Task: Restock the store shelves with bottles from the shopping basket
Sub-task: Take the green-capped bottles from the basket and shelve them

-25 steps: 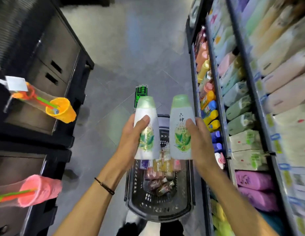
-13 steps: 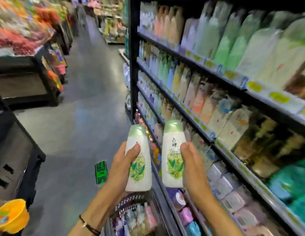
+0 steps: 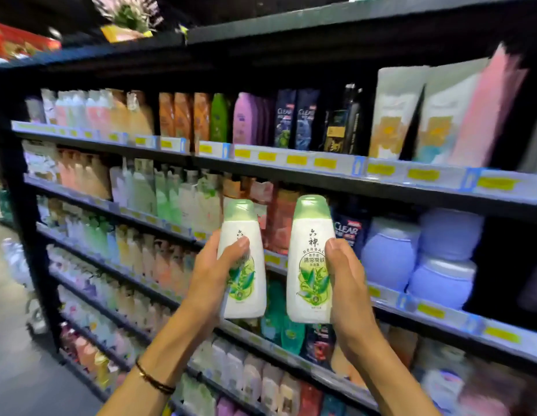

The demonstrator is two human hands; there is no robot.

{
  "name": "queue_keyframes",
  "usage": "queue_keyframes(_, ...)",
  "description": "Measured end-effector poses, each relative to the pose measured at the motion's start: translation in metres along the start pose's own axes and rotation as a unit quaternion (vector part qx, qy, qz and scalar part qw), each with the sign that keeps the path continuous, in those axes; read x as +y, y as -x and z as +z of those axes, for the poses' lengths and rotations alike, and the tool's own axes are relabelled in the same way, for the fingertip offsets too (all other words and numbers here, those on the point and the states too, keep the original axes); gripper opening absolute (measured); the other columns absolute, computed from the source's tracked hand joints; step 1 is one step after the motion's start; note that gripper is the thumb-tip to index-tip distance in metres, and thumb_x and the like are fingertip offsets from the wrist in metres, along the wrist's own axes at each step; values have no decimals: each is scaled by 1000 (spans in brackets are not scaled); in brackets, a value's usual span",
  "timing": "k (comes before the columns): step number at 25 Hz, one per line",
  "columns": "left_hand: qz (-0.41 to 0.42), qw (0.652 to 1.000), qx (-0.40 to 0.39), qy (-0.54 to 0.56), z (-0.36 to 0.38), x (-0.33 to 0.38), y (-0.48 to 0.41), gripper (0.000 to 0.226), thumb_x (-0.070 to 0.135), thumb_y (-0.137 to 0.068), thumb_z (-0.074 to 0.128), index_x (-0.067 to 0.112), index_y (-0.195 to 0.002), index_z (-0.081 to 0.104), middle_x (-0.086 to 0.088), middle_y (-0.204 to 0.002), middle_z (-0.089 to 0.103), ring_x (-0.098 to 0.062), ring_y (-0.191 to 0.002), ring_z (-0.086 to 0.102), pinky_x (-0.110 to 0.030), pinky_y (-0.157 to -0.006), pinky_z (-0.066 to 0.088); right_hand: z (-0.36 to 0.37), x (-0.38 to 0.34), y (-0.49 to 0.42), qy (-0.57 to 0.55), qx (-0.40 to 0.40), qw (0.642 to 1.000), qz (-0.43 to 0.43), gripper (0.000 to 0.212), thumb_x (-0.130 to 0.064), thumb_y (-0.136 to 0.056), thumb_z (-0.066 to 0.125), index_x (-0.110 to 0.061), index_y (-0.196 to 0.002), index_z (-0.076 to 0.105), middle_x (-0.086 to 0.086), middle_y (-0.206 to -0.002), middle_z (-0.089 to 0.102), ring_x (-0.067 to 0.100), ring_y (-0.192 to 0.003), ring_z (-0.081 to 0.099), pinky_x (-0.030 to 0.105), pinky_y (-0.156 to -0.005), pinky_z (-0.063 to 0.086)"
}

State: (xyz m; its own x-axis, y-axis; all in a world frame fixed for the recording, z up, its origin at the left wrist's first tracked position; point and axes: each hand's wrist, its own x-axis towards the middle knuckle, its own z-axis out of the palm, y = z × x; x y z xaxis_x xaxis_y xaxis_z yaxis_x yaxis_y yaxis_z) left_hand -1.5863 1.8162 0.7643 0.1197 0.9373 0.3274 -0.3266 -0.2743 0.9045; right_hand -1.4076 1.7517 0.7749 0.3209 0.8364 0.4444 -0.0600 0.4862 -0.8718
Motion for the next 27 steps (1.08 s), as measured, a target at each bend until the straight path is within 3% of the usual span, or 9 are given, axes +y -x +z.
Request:
queue_keyframes(4,17,994,-106,33,130,6,-1,47,35,-78,69,10,-117,59,-12,-88,71,-24,-72,70,-35,-59,58,-110,-68,-4,34,93,991,-84,28,-41,-98,54,-25,-77,49,-3,-70,56,12,-66,55,32,-64,47)
queue_keyframes(10,15,966,-235,106,320,7,23,52,40,-67,76,12,-108,62,-20,-85,69,-30,-68,66,-34,-57,56,-263,-157,14,83,165,968,-171,22,-37,-95,49,-19,-82,50,-6,-71,53,9,-65,48,23,-57,45)
queue_keyframes(15,56,941,-306,131,451,21,42,39,31,-79,72,13,-112,61,-16,-89,62,-24,-71,58,-32,-59,52,-376,-230,23,148,205,941,-226,14,-34,-90,55,-20,-91,57,-13,-72,61,5,-66,56,21,-58,47)
queue_keyframes(17,89,935,-319,127,490,30,48,28,27,-85,68,16,-110,61,-6,-86,64,-19,-68,61,-33,-60,54,-413,-253,21,170,204,933,-242,13,-34,-91,56,-22,-94,59,-11,-76,63,7,-68,60,24,-59,50)
queue_keyframes(20,139,939,-299,98,538,50,50,22,24,-88,71,15,-106,61,0,-84,67,-16,-71,64,-37,-64,55,-454,-281,10,171,182,937,-244,15,-37,-96,57,-23,-100,61,-4,-86,66,16,-79,63,39,-68,55)
queue_keyframes(25,237,935,-260,49,583,81,23,32,20,-90,73,10,-116,57,-5,-102,68,-13,-88,66,-32,-79,57,-494,-311,-20,185,140,946,-225,17,-36,-101,57,-21,-108,60,1,-102,69,18,-94,67,57,-92,56)
queue_keyframes(27,252,932,-258,14,592,89,11,38,14,-92,72,6,-124,52,-5,-105,69,-11,-91,67,-29,-82,56,-505,-318,-30,192,132,946,-224,19,-38,-99,60,-21,-107,59,1,-102,71,20,-96,69,61,-92,55)
